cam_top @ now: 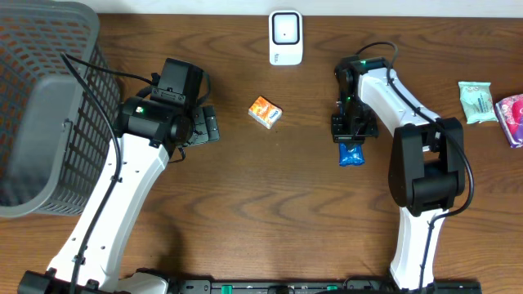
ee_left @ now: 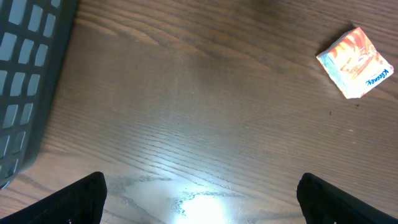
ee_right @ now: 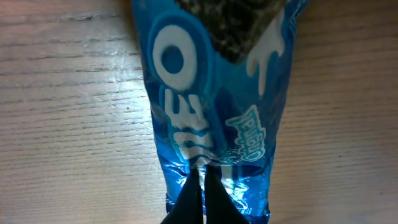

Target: Scan the item barcode

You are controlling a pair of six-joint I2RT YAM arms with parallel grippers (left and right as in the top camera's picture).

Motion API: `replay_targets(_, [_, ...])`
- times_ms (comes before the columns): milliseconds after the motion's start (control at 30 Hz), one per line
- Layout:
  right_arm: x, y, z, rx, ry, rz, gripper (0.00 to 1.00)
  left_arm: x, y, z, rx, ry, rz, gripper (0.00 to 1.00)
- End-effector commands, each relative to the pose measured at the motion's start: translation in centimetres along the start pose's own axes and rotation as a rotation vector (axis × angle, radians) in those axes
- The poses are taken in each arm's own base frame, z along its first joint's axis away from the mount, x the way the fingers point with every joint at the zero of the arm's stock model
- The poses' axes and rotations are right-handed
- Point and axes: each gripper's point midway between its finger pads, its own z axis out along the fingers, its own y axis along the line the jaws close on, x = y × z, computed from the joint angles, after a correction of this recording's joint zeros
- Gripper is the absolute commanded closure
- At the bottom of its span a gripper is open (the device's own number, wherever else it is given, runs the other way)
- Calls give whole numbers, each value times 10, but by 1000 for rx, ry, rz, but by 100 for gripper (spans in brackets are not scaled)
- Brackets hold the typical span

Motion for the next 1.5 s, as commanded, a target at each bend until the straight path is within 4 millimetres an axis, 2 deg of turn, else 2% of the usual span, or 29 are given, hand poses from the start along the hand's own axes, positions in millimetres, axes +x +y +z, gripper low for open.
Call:
replay_targets(0, [1,-9,-8,51,17,25,99,-2,2,-1,-8,-6,-9,2])
replay_targets(133, [-27,-20,-50,84,-108,45,99,-2,2,-1,-8,-6,-9,2])
replay_targets(200, [-46,-21,-62,74,-193,59,99,-2,2,-1,-9,-6,-9,2])
replay_targets(267, [-63,-18,-66,56,-261,66,99,-2,2,-1,-8,-6,-9,2])
replay_targets(333, [-75,-15,-62,42,-307,71,99,-2,2,-1,-8,-6,-9,2])
replay_targets(500, [-83,-11,-46,22,-329,114,99,-2,2,-1,-8,-6,-9,2])
replay_targets(567, [-87,-4,-34,-13,-338,107,99,-2,2,-1,-8,-6,-9,2])
replay_targets(733, [-89,-5,-8,-11,-344,111,99,-2,2,-1,-9,-6,-9,2])
replay_targets(833, [-101,-2,9,-30,-406,112,99,-2,2,-1,-8,-6,-9,2])
replay_targets(900, [-110,3,7,-45,-450,109,99,-2,2,-1,-9,-6,-9,2])
replay_targets(967, [-121,6,-1,-51,-496,80,94,-2,2,-1,-8,-6,-9,2])
replay_targets(1067, [-130,8,-31,-54,-531,59,88,-2,2,-1,-8,-6,-9,2])
replay_targets(1200, [-123,5,-75,-46,-507,51,80,-2,2,-1,-9,-6,-9,2])
replay_targets(1267, [-112,2,-84,-35,-465,48,78,-2,2,-1,-9,-6,-9,2])
replay_targets(1333, [-96,-1,-79,-18,-398,45,79,-2,2,-1,-8,-6,-9,2])
replay_targets(1400, [-79,-2,-55,-5,-312,37,83,-2,2,-1,-8,-6,-9,2])
replay_targets(1467, [-74,1,-41,-17,-285,31,83,-2,2,-1,-9,-6,-9,2])
